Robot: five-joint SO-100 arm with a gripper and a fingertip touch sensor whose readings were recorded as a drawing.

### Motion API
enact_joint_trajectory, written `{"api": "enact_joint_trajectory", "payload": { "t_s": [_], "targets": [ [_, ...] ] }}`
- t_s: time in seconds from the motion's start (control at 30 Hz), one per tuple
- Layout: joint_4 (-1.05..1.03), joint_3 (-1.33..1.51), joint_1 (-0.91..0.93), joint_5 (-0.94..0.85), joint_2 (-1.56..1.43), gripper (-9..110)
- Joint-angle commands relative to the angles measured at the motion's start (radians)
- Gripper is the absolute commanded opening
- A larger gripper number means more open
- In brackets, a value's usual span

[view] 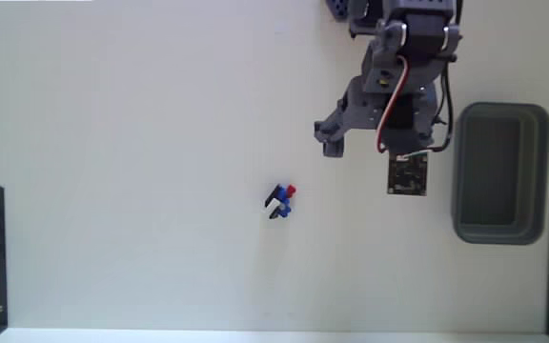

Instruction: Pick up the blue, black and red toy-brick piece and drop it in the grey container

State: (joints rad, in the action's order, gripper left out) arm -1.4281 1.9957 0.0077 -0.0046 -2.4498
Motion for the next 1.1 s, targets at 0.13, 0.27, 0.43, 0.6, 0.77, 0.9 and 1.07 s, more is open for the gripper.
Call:
{"api": "enact_joint_trajectory", "payload": {
  "t_s": [0.13, 0.27, 0.43, 0.6, 0.77, 0.9, 1.07],
  "targets": [
    [-0.002, 0.004, -0.008, 0.005, -0.031, 110],
    [-0.002, 0.004, -0.008, 0.005, -0.031, 110],
    [-0.002, 0.004, -0.008, 0.005, -0.031, 110],
    [-0.002, 0.004, -0.001, 0.005, -0.031, 110],
    [-0.002, 0.004, 0.034, 0.005, -0.031, 110],
    [-0.002, 0.004, 0.069, 0.005, -0.031, 110],
    [-0.002, 0.004, 0.120, 0.005, -0.031, 110]
  ]
}}
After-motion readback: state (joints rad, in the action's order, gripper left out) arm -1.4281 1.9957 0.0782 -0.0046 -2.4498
